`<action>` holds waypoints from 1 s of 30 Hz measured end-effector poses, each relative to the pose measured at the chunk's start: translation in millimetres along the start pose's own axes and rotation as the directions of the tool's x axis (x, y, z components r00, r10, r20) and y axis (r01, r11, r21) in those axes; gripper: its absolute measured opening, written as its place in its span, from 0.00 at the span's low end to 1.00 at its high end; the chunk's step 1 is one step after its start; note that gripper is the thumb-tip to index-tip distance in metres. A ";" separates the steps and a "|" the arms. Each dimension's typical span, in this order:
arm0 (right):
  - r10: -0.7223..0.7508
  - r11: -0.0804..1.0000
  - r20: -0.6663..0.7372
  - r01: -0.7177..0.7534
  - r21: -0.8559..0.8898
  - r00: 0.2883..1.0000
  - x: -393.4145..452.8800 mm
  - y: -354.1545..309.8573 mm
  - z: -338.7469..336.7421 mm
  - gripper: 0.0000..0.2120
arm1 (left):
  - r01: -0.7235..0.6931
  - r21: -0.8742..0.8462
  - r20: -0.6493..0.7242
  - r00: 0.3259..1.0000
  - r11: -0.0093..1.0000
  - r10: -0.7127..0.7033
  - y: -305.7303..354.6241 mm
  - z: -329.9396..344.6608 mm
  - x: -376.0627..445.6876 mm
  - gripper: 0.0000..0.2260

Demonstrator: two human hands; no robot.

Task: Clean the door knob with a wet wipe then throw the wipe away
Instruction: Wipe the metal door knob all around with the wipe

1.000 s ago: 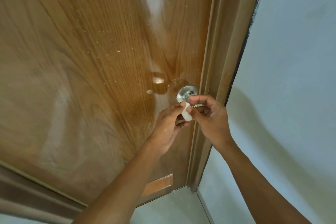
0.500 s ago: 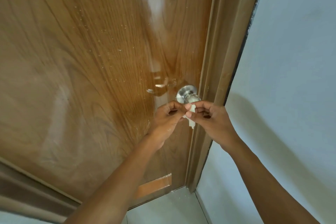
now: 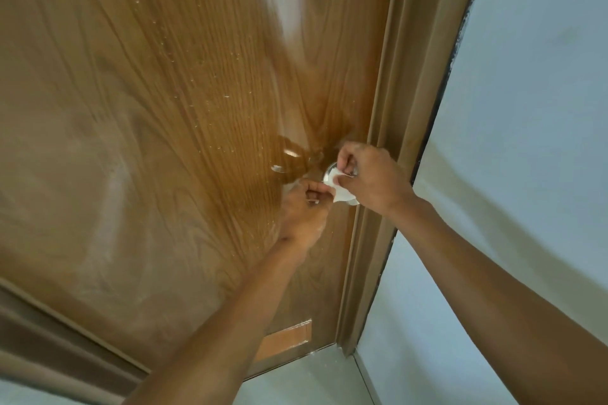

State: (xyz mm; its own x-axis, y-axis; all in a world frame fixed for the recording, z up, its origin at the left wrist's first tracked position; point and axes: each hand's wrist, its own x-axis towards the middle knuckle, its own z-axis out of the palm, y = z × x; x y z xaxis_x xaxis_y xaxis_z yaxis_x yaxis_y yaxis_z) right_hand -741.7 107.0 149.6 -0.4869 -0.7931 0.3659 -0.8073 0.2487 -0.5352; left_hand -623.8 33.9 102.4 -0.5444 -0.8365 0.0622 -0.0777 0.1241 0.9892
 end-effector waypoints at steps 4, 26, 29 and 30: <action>-0.095 0.983 0.016 0.096 -0.158 0.995 4.6 2.5 6.1 0.05 | 0.014 0.096 -0.033 0.999 0.995 -0.011 -3.8 6.0 1.6 0.03; -0.191 0.964 -0.019 0.183 -0.192 0.981 -29.0 35.4 2.4 0.19 | -0.242 0.220 0.135 0.967 0.945 0.216 0.9 2.6 -7.5 0.12; -0.230 0.948 -0.043 0.214 -0.236 0.972 -40.6 39.0 5.2 0.20 | -0.306 0.238 0.159 0.949 0.922 0.274 -5.4 2.6 -16.1 0.14; -0.238 0.945 -0.049 0.220 -0.243 0.970 -41.7 39.1 6.2 0.20 | -0.308 0.236 0.153 0.948 0.922 0.278 -5.4 3.0 -15.7 0.14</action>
State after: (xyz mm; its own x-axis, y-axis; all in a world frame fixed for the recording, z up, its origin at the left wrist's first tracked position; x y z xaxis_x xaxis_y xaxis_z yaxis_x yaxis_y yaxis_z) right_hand -750.9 146.3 108.7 -0.2965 -0.8013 0.5196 -0.9507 0.1960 -0.2403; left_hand -617.4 47.9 95.7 -0.6658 -0.6770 0.3135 -0.1008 0.4980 0.8613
